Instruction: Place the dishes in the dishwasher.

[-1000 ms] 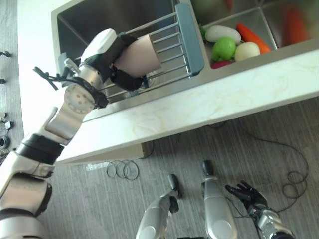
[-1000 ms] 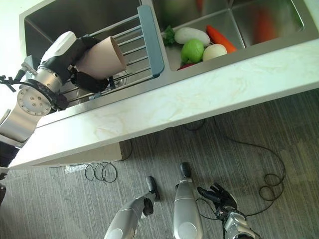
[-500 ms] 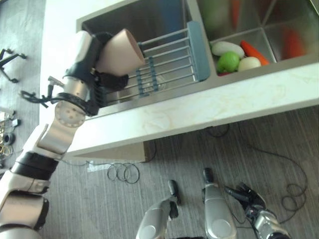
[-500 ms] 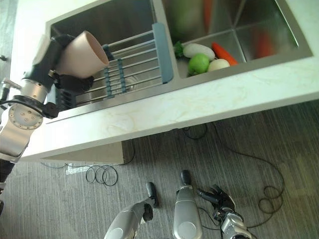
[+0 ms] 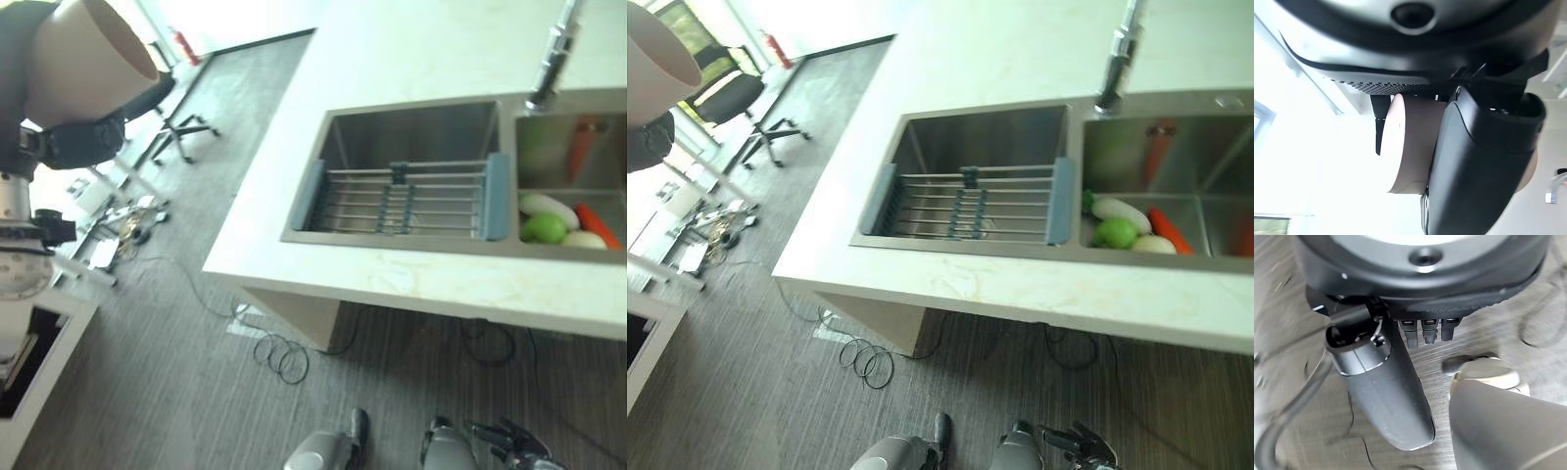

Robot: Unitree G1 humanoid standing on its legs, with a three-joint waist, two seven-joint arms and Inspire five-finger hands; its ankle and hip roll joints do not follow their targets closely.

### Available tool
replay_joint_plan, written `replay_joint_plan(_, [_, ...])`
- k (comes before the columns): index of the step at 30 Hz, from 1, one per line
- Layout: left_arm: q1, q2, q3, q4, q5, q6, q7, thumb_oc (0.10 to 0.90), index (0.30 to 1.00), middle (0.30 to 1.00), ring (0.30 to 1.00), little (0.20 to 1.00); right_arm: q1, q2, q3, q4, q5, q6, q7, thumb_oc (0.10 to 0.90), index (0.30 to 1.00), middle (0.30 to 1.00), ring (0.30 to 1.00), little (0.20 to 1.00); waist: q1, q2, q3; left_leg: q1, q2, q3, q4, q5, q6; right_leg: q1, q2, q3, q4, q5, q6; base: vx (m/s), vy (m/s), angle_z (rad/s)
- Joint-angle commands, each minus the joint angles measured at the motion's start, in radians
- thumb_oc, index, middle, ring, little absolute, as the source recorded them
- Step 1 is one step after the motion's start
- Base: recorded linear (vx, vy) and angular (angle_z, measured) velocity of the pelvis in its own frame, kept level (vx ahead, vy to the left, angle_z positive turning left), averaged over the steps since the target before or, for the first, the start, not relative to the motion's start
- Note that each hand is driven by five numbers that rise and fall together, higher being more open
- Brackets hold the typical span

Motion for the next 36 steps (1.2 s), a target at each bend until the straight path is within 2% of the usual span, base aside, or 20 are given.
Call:
replay_joint_plan(1, [-0.082,0.071,0.166,0.064,-0.110,0.003,-0.011,0.400,0.300,0.300,0.300,0.300,0.016,-0.009,-0.009,-0.010,-0.016,-0.025,0.017,0.800,0.900,0.900,0.900,0.900,-0.037,-0.022,-0.002,-0.088,0.074,0.064,0.179,-0.117,-0.045,0.136,-0.023,-0.057,-0.155,-0.070,0.067,-0.18,0.004,0.66])
replay_joint_plan(3, [-0.068,0.045,0.172,0.079,-0.131,-0.020,-0.031,0.400,0.300,0.300,0.300,0.300,0.015,-0.013,-0.029,-0.009,0.044,-0.019,0.009,0.800,0.900,0.900,0.900,0.900,-0.040,-0.034,-0.014,-0.087,0.091,0.115,0.179,-0.120,-0.045,0.144,-0.032,-0.097,-0.155,-0.070,0.068,-0.18,0.076,0.97])
replay_joint_plan(5, [-0.078,0.022,0.162,0.090,-0.158,-0.040,-0.036,0.400,0.300,0.300,0.300,0.300,0.016,-0.010,-0.049,-0.015,0.083,-0.019,0.002,0.800,0.900,0.900,0.900,0.900,-0.054,-0.034,-0.019,-0.077,0.113,0.199,0.179,-0.132,-0.037,0.150,-0.041,-0.142,-0.155,-0.066,0.071,-0.18,0.155,1.59])
replay_joint_plan(6, [-0.079,0.015,0.159,0.082,-0.174,-0.041,-0.037,0.400,0.300,0.300,0.300,0.300,0.018,-0.007,-0.057,-0.022,0.097,-0.016,-0.003,0.800,0.900,0.900,0.900,0.900,-0.053,-0.031,-0.021,-0.086,0.122,0.209,0.179,-0.130,-0.044,0.153,-0.044,-0.155,-0.155,-0.064,0.073,-0.14,0.251,1.69])
replay_joint_plan(8, [-0.053,-0.004,0.179,0.065,-0.198,-0.040,-0.045,0.400,0.300,0.300,0.300,0.300,0.020,0.007,-0.075,-0.036,0.093,-0.014,-0.007,0.800,0.900,0.900,0.900,0.900,-0.036,-0.030,-0.029,-0.091,0.118,0.194,0.179,-0.132,-0.043,0.159,-0.053,-0.169,-0.155,-0.057,0.080,-0.08,0.296,1.35])
replay_joint_plan(12, [0.014,-0.028,0.244,0.028,-0.198,-0.070,-0.082,0.400,0.300,0.300,0.300,0.300,0.015,0.037,-0.079,-0.048,0.067,-0.007,-0.003,0.800,0.900,0.900,0.900,0.900,0.002,-0.050,-0.042,-0.082,0.083,0.143,0.179,-0.160,-0.024,0.162,-0.080,-0.178,-0.155,-0.042,0.103,-0.05,0.231,0.66])
replay_joint_plan(14, [0.031,-0.027,0.273,0.019,-0.197,-0.066,-0.121,0.400,0.300,0.300,0.300,0.300,0.003,0.058,-0.051,-0.047,0.033,-0.013,0.004,0.800,0.900,0.900,0.900,0.900,0.031,-0.073,-0.053,-0.059,0.049,0.126,0.179,-0.189,0.002,0.166,-0.115,-0.182,-0.155,-0.019,0.135,-0.05,0.325,0.40])
replay_joint_plan(18, [0.014,-0.019,0.261,0.029,-0.204,-0.081,-0.160,0.400,0.300,0.300,0.300,0.300,-0.013,0.088,-0.028,-0.061,0.080,-0.026,-0.032,0.800,0.900,0.900,0.900,0.900,0.048,-0.097,-0.047,-0.031,0.023,0.139,0.179,-0.203,0.038,0.190,-0.142,-0.168,-0.155,0.010,0.158,-0.02,0.217,0.12])
replay_joint_plan(20, [-0.035,-0.010,0.220,0.042,-0.226,-0.102,-0.199,0.400,0.300,0.300,0.300,0.300,-0.014,0.101,-0.037,-0.065,0.106,-0.021,-0.052,0.800,0.900,0.900,0.900,0.900,0.038,-0.105,-0.032,-0.011,0.013,0.147,0.179,-0.202,0.070,0.235,-0.137,-0.140,-0.155,0.024,0.153,0.03,0.255,0.00])
replay_joint_plan(21, [-0.070,-0.011,0.185,0.045,-0.232,-0.105,-0.214,0.400,0.300,0.300,0.300,0.300,-0.010,0.104,-0.047,-0.065,0.099,-0.022,-0.056,0.800,0.900,0.900,0.900,0.900,0.021,-0.101,-0.022,-0.001,0.014,0.137,0.179,-0.207,0.085,0.254,-0.120,-0.111,-0.155,0.032,0.145,0.11,0.248,0.22])
replay_joint_plan(22, [-0.146,-0.030,0.104,0.045,-0.237,-0.122,-0.234,0.400,0.300,0.300,0.300,0.300,0.004,0.106,-0.064,-0.057,0.120,-0.033,-0.058,0.800,0.900,0.900,0.900,0.900,-0.029,-0.098,-0.006,0.004,-0.008,0.075,0.179,-0.219,0.116,0.250,-0.042,-0.004,-0.155,0.032,0.129,0.13,0.232,1.22])
replay_joint_plan(23, [-0.178,-0.043,0.068,0.042,-0.231,-0.130,-0.239,0.400,0.300,0.300,0.300,0.300,0.013,0.106,-0.070,-0.053,0.131,-0.039,-0.059,0.800,0.900,0.900,0.900,0.900,-0.049,-0.098,-0.002,0.009,-0.021,0.045,0.179,-0.227,0.125,0.243,-0.003,0.040,-0.155,0.031,0.118,0.17,0.234,2.05])
replay_joint_plan(24, [-0.218,-0.068,0.014,0.038,-0.211,-0.138,-0.252,0.400,0.300,0.300,0.300,0.300,0.028,0.102,-0.081,-0.041,0.143,-0.046,-0.055,0.800,0.900,0.900,0.900,0.900,-0.080,-0.103,0.001,0.019,-0.045,0.014,0.179,-0.241,0.138,0.212,0.058,0.096,-0.155,0.023,0.097,0.17,0.154,2.52])
replay_joint_plan(26, [-0.225,-0.098,-0.029,0.010,-0.192,-0.137,-0.256,0.400,0.300,0.300,0.300,0.300,0.041,0.084,-0.104,-0.024,0.137,-0.035,-0.033,0.800,0.900,0.900,0.900,0.900,-0.100,-0.127,0.011,0.039,-0.082,0.015,0.179,-0.258,0.144,0.164,0.082,0.119,-0.155,0.014,0.091,0.25,0.108,1.57])
replay_joint_plan(28, [-0.225,-0.127,-0.055,-0.017,-0.160,-0.128,-0.248,0.400,0.300,0.300,0.300,0.300,0.037,0.068,-0.107,-0.011,0.129,-0.022,-0.016,0.800,0.900,0.900,0.900,0.900,-0.110,-0.143,0.020,0.057,-0.117,0.011,0.179,-0.280,0.150,0.090,0.098,0.149,-0.155,0.051,0.110,0.30,0.050,0.61])
replay_joint_plan(33, [-0.212,-0.140,-0.059,-0.033,-0.141,-0.132,-0.228,0.400,0.300,0.300,0.300,0.300,0.023,0.061,-0.093,-0.003,0.139,-0.015,0.009,0.800,0.900,0.900,0.900,0.900,-0.121,-0.146,0.030,0.089,-0.142,-0.013,0.179,-0.312,0.154,-0.035,0.119,0.117,-0.155,0.131,0.125,0.27,0.007,-0.07])
replay_joint_plan(35, [-0.203,-0.144,-0.054,-0.031,-0.132,-0.141,-0.222,0.400,0.300,0.300,0.300,0.300,0.019,0.062,-0.089,-0.003,0.150,-0.018,0.017,0.800,0.900,0.900,0.900,0.900,-0.122,-0.145,0.029,0.095,-0.145,-0.014,0.179,-0.318,0.158,-0.029,0.128,0.101,-0.155,0.127,0.114,0.35,-0.006,-0.32])
replay_joint_plan(36, [-0.202,-0.165,-0.059,-0.036,-0.114,-0.139,-0.216,0.400,0.300,0.300,0.300,0.300,0.019,0.063,-0.087,-0.001,0.164,-0.017,0.018,0.800,0.900,0.900,0.900,0.900,-0.132,-0.144,0.018,0.116,-0.147,-0.029,0.179,-0.314,0.153,-0.015,0.139,0.118,-0.155,0.110,0.094,0.38,-0.001,0.00])
